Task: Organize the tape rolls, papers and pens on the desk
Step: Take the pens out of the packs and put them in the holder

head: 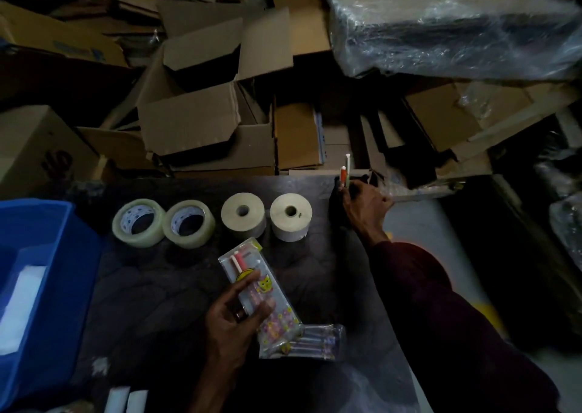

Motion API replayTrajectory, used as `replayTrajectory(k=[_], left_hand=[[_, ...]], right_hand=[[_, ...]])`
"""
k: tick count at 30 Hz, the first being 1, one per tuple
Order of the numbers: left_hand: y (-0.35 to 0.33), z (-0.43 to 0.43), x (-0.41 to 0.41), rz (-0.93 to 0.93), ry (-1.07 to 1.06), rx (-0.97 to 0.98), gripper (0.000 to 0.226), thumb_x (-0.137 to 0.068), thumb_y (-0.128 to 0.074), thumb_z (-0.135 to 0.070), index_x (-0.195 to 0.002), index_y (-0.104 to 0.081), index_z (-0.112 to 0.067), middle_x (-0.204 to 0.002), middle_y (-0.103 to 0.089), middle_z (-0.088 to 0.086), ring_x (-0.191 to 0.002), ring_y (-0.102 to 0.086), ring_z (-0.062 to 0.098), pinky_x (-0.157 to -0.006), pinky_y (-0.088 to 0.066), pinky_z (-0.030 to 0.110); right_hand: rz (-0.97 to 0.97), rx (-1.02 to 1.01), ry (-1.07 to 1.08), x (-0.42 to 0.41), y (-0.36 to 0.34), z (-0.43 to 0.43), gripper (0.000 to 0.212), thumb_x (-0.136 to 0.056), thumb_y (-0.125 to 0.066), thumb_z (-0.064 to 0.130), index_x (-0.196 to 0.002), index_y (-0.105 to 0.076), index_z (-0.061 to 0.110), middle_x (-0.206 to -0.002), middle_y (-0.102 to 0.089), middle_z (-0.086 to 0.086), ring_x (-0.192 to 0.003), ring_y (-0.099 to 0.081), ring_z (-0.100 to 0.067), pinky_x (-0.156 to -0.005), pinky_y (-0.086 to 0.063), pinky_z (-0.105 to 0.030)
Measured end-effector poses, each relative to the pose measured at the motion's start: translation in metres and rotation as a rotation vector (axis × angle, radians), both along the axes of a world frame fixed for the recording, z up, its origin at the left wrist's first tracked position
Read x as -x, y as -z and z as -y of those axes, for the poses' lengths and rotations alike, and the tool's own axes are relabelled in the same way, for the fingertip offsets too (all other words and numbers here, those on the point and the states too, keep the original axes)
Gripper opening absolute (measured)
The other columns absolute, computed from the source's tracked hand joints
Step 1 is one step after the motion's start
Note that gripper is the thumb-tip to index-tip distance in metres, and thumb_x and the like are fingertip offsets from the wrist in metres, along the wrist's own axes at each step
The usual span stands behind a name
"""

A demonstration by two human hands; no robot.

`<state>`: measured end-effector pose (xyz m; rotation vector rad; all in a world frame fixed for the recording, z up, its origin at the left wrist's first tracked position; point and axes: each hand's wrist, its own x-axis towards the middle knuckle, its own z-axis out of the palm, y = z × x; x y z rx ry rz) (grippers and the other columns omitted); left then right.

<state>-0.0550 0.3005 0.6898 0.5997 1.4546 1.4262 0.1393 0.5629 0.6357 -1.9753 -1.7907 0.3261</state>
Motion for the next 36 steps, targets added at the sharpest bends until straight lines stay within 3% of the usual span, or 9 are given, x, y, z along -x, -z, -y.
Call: replayTrajectory(k=[4, 10, 14, 18, 22, 25, 30, 33, 36], left_hand=[[0.000, -0.001, 0.002, -0.005, -0.006, -0.012, 0.045, -0.071, -0.066, 0.023, -0.107, -0.065, -0.003, -0.092, -0.076, -0.010, -0.081, -0.070, 0.002, -0.061, -0.056, 0.018], [-0.005, -0.004, 0.000, 0.013, -0.004, -0.034, 0.047, -0.070, -0.066, 0.023, -0.104, -0.067, -0.009, -0.092, -0.076, -0.011, -0.082, -0.070, 0.002, -0.064, -0.056, 0.018], [-0.022, -0.015, -0.003, 0.020, 0.004, -0.060, 0.044, -0.072, -0.070, 0.015, -0.105, -0.069, -0.013, -0.095, -0.076, -0.008, -0.082, -0.071, 0.006, -0.064, -0.056, 0.020], [-0.055, -0.039, -0.008, 0.014, 0.045, -0.130, 0.037, -0.078, -0.069, 0.010, -0.103, -0.070, -0.018, -0.098, -0.075, -0.013, -0.089, -0.070, 0.005, -0.069, -0.057, 0.022], [-0.090, -0.059, -0.011, -0.054, 0.112, -0.247, 0.036, -0.077, -0.070, 0.008, -0.107, -0.068, -0.012, -0.102, -0.073, -0.015, -0.097, -0.070, 0.008, -0.077, -0.060, 0.029], [-0.106, -0.070, -0.013, -0.070, 0.113, -0.302, 0.036, -0.076, -0.073, 0.006, -0.107, -0.070, -0.013, -0.104, -0.073, -0.012, -0.098, -0.069, 0.011, -0.077, -0.059, 0.032], [-0.119, -0.075, -0.023, -0.069, 0.165, -0.368, 0.035, -0.076, -0.077, -0.001, -0.106, -0.072, -0.019, -0.118, -0.069, 0.002, -0.109, -0.066, 0.018, -0.083, -0.058, 0.035], [-0.124, -0.075, -0.029, -0.049, 0.198, -0.376, 0.036, -0.076, -0.078, -0.007, -0.110, -0.071, -0.017, -0.123, -0.067, 0.006, -0.116, -0.063, 0.028, -0.090, -0.055, 0.048], [-0.131, -0.071, -0.033, -0.067, 0.223, -0.418, 0.036, -0.078, -0.076, -0.003, -0.112, -0.070, -0.014, -0.122, -0.067, 0.005, -0.118, -0.062, 0.025, -0.090, -0.055, 0.048]], right_hand=[[-0.215, -0.002, 0.007, -0.001, 0.002, -0.005, 0.025, -0.086, -0.062, 0.043, -0.098, -0.072, 0.023, -0.092, -0.073, -0.002, -0.093, -0.066, -0.026, -0.092, -0.047, -0.049], [-0.272, -0.060, 0.030, -0.004, -0.013, 0.009, 0.023, -0.085, -0.069, 0.037, -0.103, -0.073, 0.023, -0.097, -0.074, 0.002, -0.097, -0.067, -0.020, -0.095, -0.048, -0.046], [-0.530, -0.077, 0.041, -0.005, -0.044, 0.062, 0.009, -0.091, -0.068, 0.026, -0.095, -0.072, 0.018, -0.090, -0.069, 0.006, -0.082, -0.061, -0.004, -0.080, -0.050, -0.017], [-0.837, 0.292, -0.197, 0.008, -0.064, 0.154, 0.008, -0.093, -0.064, 0.005, -0.097, -0.071, 0.006, -0.085, -0.074, 0.004, -0.077, -0.065, 0.002, -0.075, -0.051, -0.020], [-1.453, 0.643, -0.137, 0.027, -0.112, 0.229, 0.012, -0.092, -0.054, -0.003, -0.100, -0.064, -0.002, -0.083, -0.075, -0.009, -0.075, -0.073, -0.015, -0.069, -0.059, -0.025], [-1.664, 0.503, 0.006, 0.032, -0.143, 0.247, 0.012, -0.087, -0.060, -0.002, -0.098, -0.062, 0.001, -0.089, -0.073, -0.016, -0.081, -0.073, -0.024, -0.073, -0.061, -0.029], [-1.578, 0.169, 0.106, 0.038, -0.161, 0.249, 0.018, -0.087, -0.063, -0.010, -0.104, -0.061, -0.003, -0.093, -0.071, -0.015, -0.087, -0.068, -0.023, -0.077, -0.060, -0.027], [-1.501, 0.075, 0.109, 0.047, -0.169, 0.251, 0.028, -0.087, -0.063, -0.010, -0.115, -0.063, -0.007, -0.102, -0.071, -0.022, -0.088, -0.069, -0.020, -0.079, -0.059, -0.027], [-1.569, 0.043, 0.113, 0.056, -0.177, 0.260, 0.022, -0.090, -0.061, -0.006, -0.111, -0.067, -0.002, -0.098, -0.073, -0.014, -0.089, -0.071, -0.020, -0.079, -0.059, -0.028]])
